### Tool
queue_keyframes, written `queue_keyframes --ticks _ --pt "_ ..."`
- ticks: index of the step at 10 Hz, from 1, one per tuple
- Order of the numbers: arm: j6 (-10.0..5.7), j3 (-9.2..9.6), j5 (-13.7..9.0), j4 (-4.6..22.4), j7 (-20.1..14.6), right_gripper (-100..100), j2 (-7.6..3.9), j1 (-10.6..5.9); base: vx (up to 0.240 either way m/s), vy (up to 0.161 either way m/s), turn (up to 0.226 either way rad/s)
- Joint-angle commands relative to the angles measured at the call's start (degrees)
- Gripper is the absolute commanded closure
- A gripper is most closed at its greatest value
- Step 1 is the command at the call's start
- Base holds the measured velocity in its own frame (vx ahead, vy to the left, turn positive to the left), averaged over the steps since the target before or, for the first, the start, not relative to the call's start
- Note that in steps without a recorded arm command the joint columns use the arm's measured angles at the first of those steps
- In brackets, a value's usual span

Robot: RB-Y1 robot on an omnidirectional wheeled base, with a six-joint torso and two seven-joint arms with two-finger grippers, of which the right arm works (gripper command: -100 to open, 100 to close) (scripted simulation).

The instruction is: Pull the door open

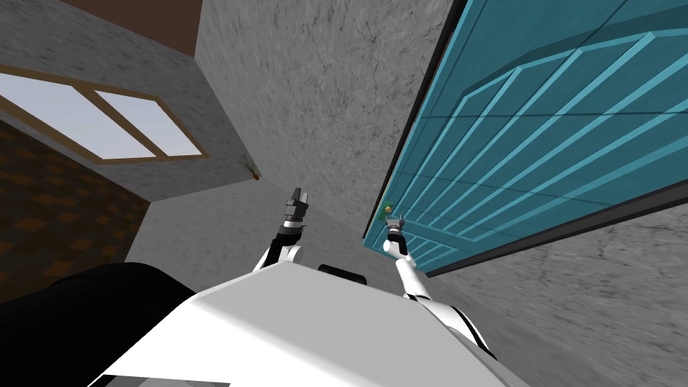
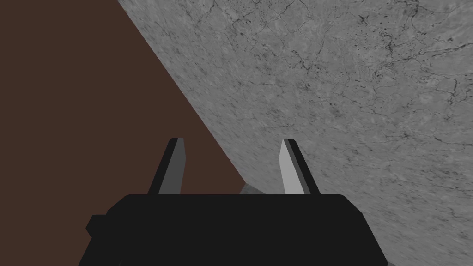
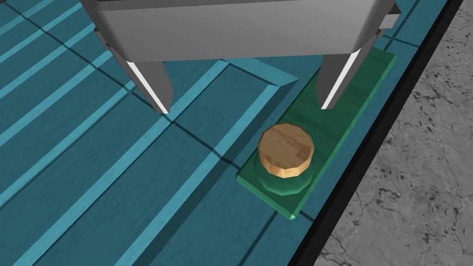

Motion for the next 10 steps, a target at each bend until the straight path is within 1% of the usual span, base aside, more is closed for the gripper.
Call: queue_keyframes --ticks 1,2,3,4,6,7,10 --pt "0.21 -0.11 -0.64 -0.01 -1.63 -100 0.37 -0.14 -0.049 -0.026 0.045" --pt "0.57 -0.32 -1.82 0.01 -3.92 -100 1.01 -0.44 -0.068 -0.028 0.072" --pt "0.93 -0.52 -2.96 0.03 -5.49 -100 1.63 -0.74 -0.089 -0.042 0.103" --pt "0.93 -0.52 -2.96 0.03 -6.17 -100 1.63 -0.74 -0.060 -0.037 0.034" --pt "1.58 -0.89 -5.05 0.07 -9.73 -100 2.77 -1.27 -0.066 -0.032 0.069" --pt "1.58 -0.89 -5.05 0.07 -10.44 -100 2.77 -1.27 -0.060 -0.034 0.038" --pt "2.40 -1.36 -7.66 0.11 -15.64 -100 4.20 -1.95 -0.068 -0.031 0.068"
